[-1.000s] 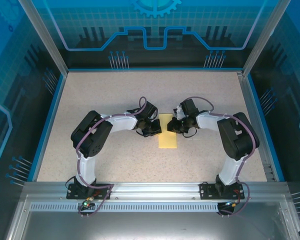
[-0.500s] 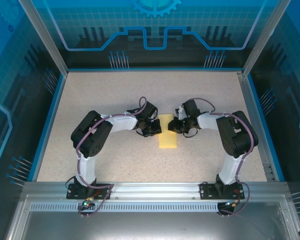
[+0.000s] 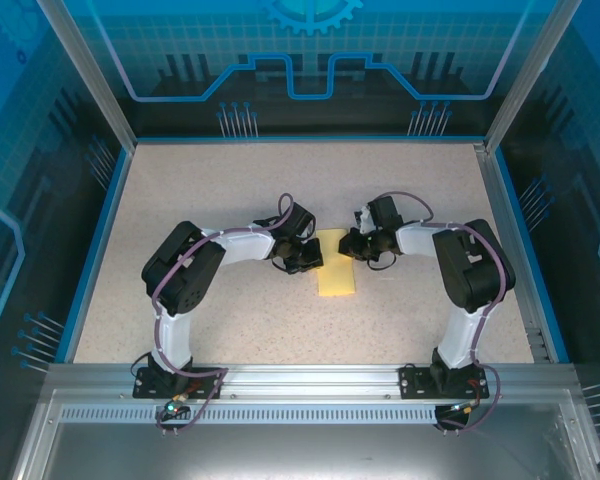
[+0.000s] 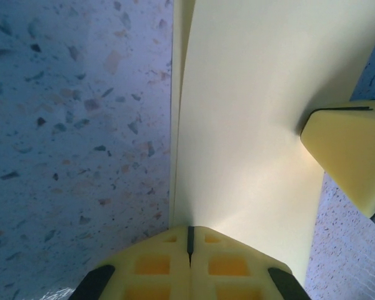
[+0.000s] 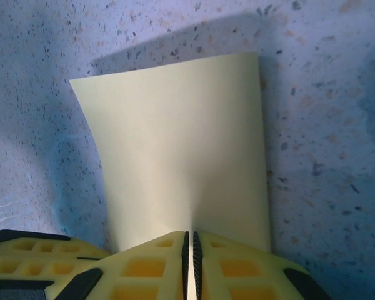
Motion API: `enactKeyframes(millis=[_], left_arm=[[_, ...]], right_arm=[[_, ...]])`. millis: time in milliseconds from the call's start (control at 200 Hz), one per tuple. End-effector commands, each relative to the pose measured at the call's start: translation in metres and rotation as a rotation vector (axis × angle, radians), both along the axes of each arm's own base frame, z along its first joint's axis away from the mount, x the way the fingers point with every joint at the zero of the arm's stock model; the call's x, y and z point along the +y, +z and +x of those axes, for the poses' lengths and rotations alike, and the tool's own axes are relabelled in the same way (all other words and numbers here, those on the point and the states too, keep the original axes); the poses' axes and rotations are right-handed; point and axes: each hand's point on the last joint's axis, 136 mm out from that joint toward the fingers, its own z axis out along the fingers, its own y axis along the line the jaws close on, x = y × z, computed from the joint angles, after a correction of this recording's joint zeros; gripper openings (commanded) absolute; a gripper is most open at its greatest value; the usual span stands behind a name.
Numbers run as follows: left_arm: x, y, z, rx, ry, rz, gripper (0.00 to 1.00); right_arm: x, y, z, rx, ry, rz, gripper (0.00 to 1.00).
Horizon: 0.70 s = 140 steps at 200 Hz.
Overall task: Fold a paper plane with a square sheet of paper (pick it up from the middle)
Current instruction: Fold the square sheet of paper in half at the center of the table.
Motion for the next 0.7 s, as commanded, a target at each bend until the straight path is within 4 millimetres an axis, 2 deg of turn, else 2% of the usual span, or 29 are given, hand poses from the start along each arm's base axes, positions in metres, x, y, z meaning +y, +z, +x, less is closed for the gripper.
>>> enactKeyframes(millis=[0,115,170,390,575,695], left_arm=[[0.034,-0.053,-0.044,0.159,-0.023,0.192,0.00],[0.034,-0.054,-0.044,0.160,-0.023,0.194,0.00],[0.035,-0.054,-0.045,0.161,-0.023,0.196,0.00],[0.034,-0.053,-0.044,0.158,-0.024,0.197,0.00],[0.034,-0.053,-0.045,0.159,-0.026,0.197,0.00],[0.035,-0.053,-0.046,0.159,-0.027,0.197,0.00]], right_arm=[[-0.008,-0.001,0.012,-0.010,-0.038,-0.039,0.14],[0.005,0.026,0.020,-0.072,-0.015,0.003,0.14],[0.006,0.029,0.024,-0.078,-0.016,0.008,0.14],[0.005,0.009,0.034,-0.036,-0.042,-0.023,0.14],[-0.005,-0.009,0.036,-0.004,-0.078,-0.062,0.14],[-0.007,-0.008,0.043,-0.011,-0.096,-0.058,0.14]])
